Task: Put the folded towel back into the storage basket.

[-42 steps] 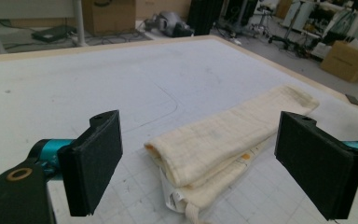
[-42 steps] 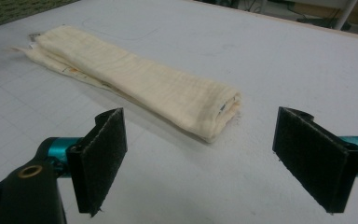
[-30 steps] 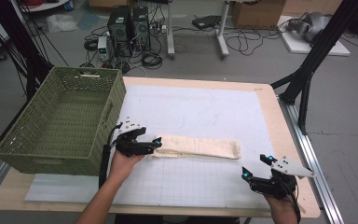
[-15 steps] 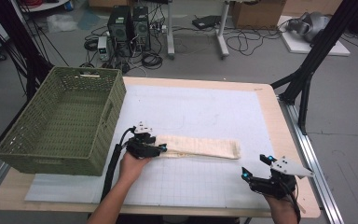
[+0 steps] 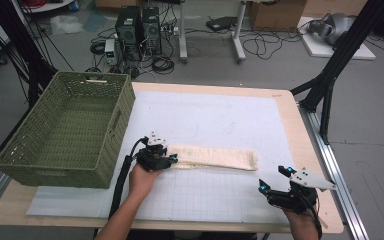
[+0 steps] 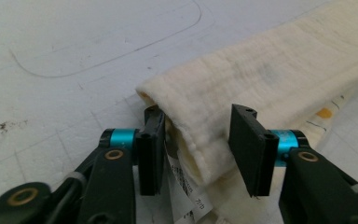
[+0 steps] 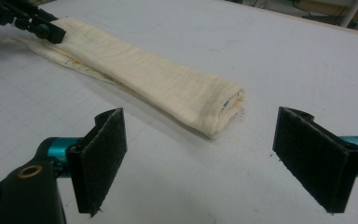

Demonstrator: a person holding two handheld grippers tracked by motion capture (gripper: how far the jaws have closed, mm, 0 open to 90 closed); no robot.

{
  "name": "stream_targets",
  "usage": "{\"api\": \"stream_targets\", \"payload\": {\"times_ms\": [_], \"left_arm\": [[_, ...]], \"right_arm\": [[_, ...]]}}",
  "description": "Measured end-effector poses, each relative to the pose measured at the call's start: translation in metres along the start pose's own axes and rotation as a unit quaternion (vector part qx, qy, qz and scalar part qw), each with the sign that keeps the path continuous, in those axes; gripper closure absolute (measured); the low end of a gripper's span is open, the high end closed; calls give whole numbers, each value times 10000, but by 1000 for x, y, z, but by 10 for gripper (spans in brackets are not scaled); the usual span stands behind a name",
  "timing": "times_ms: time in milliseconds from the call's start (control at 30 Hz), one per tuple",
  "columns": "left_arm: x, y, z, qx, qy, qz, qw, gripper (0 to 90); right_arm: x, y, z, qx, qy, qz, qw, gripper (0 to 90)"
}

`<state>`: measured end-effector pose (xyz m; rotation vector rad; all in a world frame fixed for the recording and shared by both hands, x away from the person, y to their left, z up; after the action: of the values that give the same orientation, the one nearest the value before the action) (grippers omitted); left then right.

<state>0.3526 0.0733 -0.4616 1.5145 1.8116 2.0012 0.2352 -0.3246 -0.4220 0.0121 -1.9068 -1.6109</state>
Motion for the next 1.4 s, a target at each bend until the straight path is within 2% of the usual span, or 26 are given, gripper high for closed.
{"api": "stream_targets", "payload": {"times_ms": [133, 233, 300, 433, 500, 567, 667, 733, 767, 867, 933, 1000, 1100, 1200, 1300, 1333, 1400], "left_arm": [[0, -1, -3, -189, -142, -13, 9997, 724], [-1, -1, -5, -226, -162, -39, 9996, 807], [-1, -1, -4, -239, -204, -68, 9995, 816], [-1, -2, -4, -294, -186, -86, 9994, 815], [-1, -2, -5, -318, -171, -98, 9993, 813], [-1, -3, -6, -362, -136, -135, 9992, 814], [-1, -3, -7, -411, -114, -149, 9990, 819], [-1, -3, -6, -376, -139, -141, 9991, 819], [-1, -3, -6, -364, -145, -146, 9991, 820], [0, -3, -6, -399, -128, -135, 9990, 819], [0, -3, -6, -401, -134, -134, 9990, 820], [0, -3, -5, -326, -181, -140, 9992, 821], [-1, -3, -6, -338, -163, -155, 9992, 822], [0, -3, -6, -346, -169, -151, 9991, 822], [0, -3, -6, -367, -182, -146, 9991, 821], [0, -4, -6, -369, -178, -147, 9991, 821], [0, -4, -6, -365, -180, -152, 9991, 821]], "right_arm": [[-1, -1, -2, -45, -2, 36, 10000, 160], [-2, -2, -4, -101, 15, 33, 9999, 160], [-3, -3, -5, -144, -40, 74, 9999, 160], [-8, -1, -6, -262, -323, 120, 9991, 160], [-11, -1, -5, -224, -304, 156, 9992, 160], [-14, 1, -6, -209, -335, 79, 9992, 160], [-19, 6, -6, -334, -197, -87, 9992, 159], [-26, 10, -6, -306, -148, -59, 9994, 161], [-30, 11, -7, -276, -165, 4, 9995, 169], [-47, 11, -10, -395, -165, 227, 9988, 203], [-57, 11, -12, -466, -95, 341, 9983, 297], [-67, 9, -12, -418, -128, 462, 9980, 348], [-82, 6, -9, -318, -183, 753, 9965, 400], [-92, 2, -8, -104, -357, 1113, 9931, 427], [-93, 1, -11, -215, -437, 1094, 9928, 429], [-93, 0, -12, -335, -419, 1089, 9926, 429], [-93, 0, -12, -389, -414, 1098, 9923, 432]]}}
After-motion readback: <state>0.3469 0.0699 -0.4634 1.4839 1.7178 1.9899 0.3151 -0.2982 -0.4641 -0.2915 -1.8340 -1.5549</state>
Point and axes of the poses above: each handheld gripper's, and its own axes: x roughly backward along the jaws, y roughly out of its top, z roughly to its left, the point moved 2 cm from there along -x, roughly forward along the jaws, and after that the axes turned 4 degrees about -y, right-handed, at the moved point
